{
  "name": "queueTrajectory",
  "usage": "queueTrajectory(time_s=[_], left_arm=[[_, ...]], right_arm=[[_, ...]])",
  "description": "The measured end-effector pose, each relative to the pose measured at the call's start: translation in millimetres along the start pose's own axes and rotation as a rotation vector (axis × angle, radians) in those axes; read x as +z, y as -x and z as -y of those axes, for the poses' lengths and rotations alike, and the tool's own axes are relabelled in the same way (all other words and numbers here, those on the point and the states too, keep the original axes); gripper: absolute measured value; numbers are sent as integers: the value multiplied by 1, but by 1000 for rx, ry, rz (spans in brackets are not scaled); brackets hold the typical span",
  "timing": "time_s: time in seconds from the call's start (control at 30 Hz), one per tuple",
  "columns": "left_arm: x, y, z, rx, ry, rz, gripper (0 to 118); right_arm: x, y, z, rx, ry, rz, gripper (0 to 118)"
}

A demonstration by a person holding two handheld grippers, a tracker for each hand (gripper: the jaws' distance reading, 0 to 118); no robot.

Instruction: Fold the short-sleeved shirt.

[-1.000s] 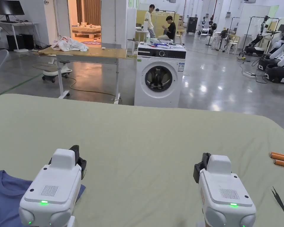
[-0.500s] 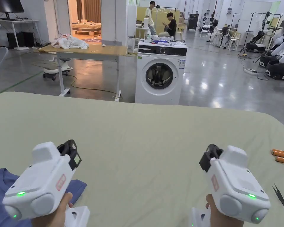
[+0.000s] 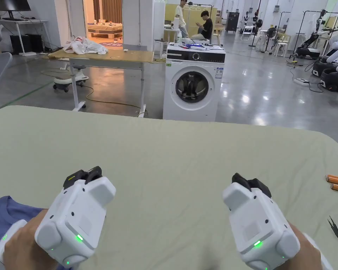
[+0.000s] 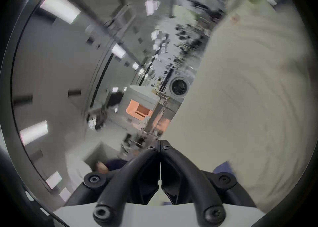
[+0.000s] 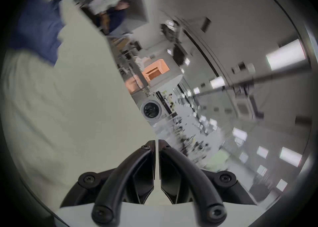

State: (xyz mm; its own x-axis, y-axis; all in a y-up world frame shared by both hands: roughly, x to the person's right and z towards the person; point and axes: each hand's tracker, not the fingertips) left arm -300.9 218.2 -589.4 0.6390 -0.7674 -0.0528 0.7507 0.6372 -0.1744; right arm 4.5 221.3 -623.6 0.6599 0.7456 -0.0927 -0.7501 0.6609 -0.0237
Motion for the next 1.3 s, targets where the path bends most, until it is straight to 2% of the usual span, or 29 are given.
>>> queueTrajectory(time_s=[0.1, 0.2, 0.27, 0.33, 0.4, 0.6, 0.73, 0.97, 1.1, 1.3], left_arm=[[1, 19, -5, 420, 39, -3, 0], [-3, 36, 6, 755, 5, 9, 0], [-4, 39, 12, 924, -22, 10, 0], [-2, 41, 15, 1052, -40, 2, 0], [1, 41, 14, 1100, -52, 13, 0], [3, 40, 8, 1037, -42, 14, 0], [2, 41, 4, 916, -8, 10, 0], [5, 59, 11, 836, 74, 57, 0], [15, 86, 49, 847, 157, 68, 0], [25, 126, 133, 821, 359, -32, 0]], right_arm=[[4, -16, 0, -360, 53, -4, 3], [-6, -16, 14, -657, 62, 0, 3], [-4, -19, 17, -811, 64, 15, 3], [-3, -19, 17, -901, 68, 47, 3], [-2, -19, 18, -925, 64, 63, 3], [2, -19, 18, -925, 70, 70, 2], [3, -17, 15, -840, 75, 69, 3], [1, -10, 8, -789, 74, 31, 3], [-2, -2, 2, -775, 67, 3, 3], [-4, 12, -5, -767, 65, -36, 3]])
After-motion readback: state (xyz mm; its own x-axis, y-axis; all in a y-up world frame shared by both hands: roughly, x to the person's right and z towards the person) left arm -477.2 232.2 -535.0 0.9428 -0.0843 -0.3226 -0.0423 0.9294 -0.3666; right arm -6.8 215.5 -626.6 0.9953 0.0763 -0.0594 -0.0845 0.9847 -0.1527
